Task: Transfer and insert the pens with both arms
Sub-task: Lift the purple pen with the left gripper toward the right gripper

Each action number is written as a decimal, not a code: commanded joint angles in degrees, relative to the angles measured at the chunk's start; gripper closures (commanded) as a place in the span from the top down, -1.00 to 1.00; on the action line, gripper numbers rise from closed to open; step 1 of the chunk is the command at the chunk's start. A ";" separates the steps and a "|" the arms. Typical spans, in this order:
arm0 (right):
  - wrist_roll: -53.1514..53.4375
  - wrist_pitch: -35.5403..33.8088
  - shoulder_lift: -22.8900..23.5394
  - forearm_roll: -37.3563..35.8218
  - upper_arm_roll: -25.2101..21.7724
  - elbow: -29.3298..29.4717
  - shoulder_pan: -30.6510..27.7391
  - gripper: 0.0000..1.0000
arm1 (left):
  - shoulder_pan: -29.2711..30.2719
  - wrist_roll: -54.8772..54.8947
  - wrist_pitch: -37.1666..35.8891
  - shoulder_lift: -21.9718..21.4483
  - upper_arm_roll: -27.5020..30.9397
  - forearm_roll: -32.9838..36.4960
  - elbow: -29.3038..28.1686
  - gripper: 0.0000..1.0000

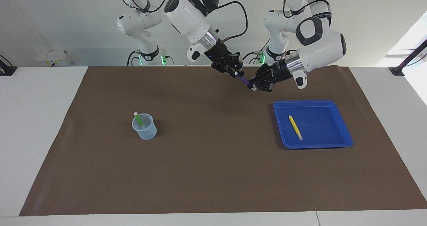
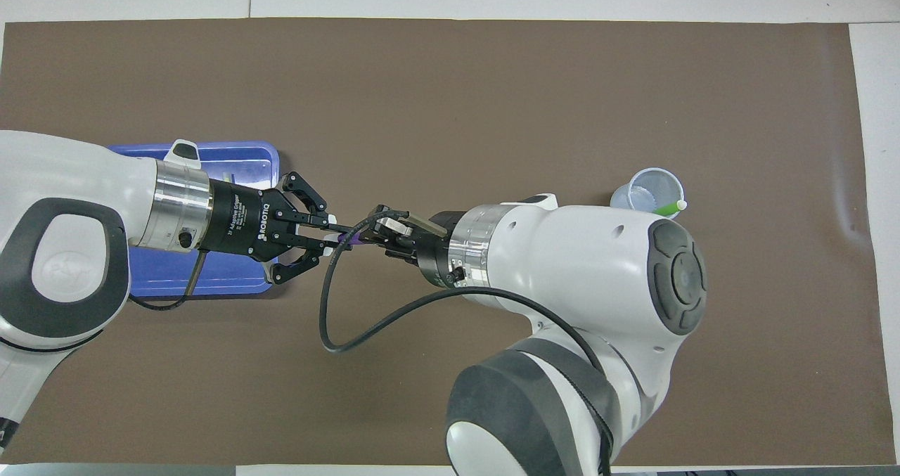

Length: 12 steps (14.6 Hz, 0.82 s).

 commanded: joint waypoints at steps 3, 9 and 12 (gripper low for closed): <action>-0.85 -1.40 0.07 -0.91 0.12 0.58 -0.94 -1.00 | -0.73 -0.77 1.34 -2.15 0.51 -1.53 -2.53 -1.00; -1.11 -2.72 0.07 -1.18 0.03 0.58 -1.02 -1.00 | -0.73 -0.51 2.22 -2.15 0.60 -1.62 -2.18 1.00; -6.01 -12.33 0.33 -6.95 -0.67 4.50 -5.65 -1.00 | -0.20 -0.42 2.31 -2.15 0.78 -1.62 -1.83 1.00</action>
